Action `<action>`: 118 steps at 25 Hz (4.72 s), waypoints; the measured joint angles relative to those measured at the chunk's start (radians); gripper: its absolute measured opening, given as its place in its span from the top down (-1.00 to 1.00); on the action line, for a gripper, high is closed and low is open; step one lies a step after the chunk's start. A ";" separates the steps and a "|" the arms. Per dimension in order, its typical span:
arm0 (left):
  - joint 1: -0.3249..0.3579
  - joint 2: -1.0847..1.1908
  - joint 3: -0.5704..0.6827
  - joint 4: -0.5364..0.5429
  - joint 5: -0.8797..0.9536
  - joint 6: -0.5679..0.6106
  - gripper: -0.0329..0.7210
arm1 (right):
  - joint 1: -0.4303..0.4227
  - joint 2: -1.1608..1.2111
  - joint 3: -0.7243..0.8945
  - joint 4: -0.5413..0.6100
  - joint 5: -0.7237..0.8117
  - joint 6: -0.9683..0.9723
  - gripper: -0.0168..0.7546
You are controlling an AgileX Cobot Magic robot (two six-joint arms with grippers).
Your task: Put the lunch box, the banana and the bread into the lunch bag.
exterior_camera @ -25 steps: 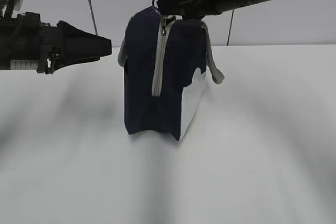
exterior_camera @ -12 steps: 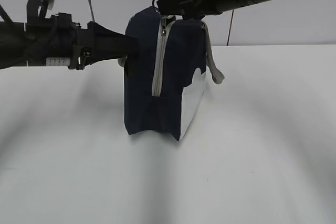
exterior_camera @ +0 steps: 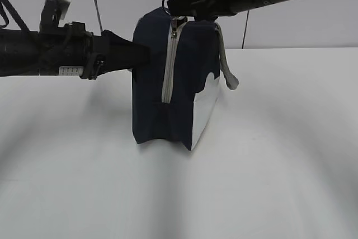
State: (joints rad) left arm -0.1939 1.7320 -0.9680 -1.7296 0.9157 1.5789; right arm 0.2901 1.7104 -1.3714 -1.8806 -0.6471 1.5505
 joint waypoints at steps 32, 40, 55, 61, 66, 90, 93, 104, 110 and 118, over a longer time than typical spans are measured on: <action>-0.025 0.014 -0.028 0.009 -0.008 -0.002 0.90 | 0.000 0.002 0.000 0.086 -0.077 0.012 1.00; -0.025 0.014 -0.029 0.035 -0.016 -0.010 0.90 | 0.000 0.005 0.000 0.115 -0.013 0.004 1.00; -0.025 0.014 -0.032 0.156 -0.007 -0.077 0.91 | 0.000 0.043 -0.048 0.139 0.141 0.003 1.00; -0.023 0.012 -0.032 0.192 0.013 -0.082 0.91 | 0.000 0.082 -0.103 0.143 0.143 0.003 1.00; -0.023 0.010 -0.032 0.193 0.013 -0.082 0.91 | -0.002 0.115 -0.141 0.133 0.142 0.009 1.00; -0.023 0.010 -0.032 0.325 0.036 -0.085 0.91 | -0.127 0.439 -0.469 0.124 -0.029 0.115 1.00; -0.023 0.010 -0.032 0.341 0.045 -0.085 0.91 | -0.127 0.499 -0.544 0.121 -0.049 0.129 1.00; -0.023 0.010 -0.032 0.389 0.052 -0.085 0.91 | -0.129 0.695 -0.799 0.101 -0.095 0.233 1.00; -0.023 0.010 -0.032 0.418 0.056 -0.085 0.91 | -0.138 0.778 -0.867 0.103 -0.095 0.275 1.00; -0.023 0.010 -0.032 0.367 0.063 -0.085 0.89 | -0.149 0.795 -0.933 0.086 -0.189 0.356 1.00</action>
State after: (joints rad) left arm -0.2173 1.7416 -1.0000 -1.3623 0.9785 1.4944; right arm 0.1413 2.5055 -2.3041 -1.7950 -0.8364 1.9067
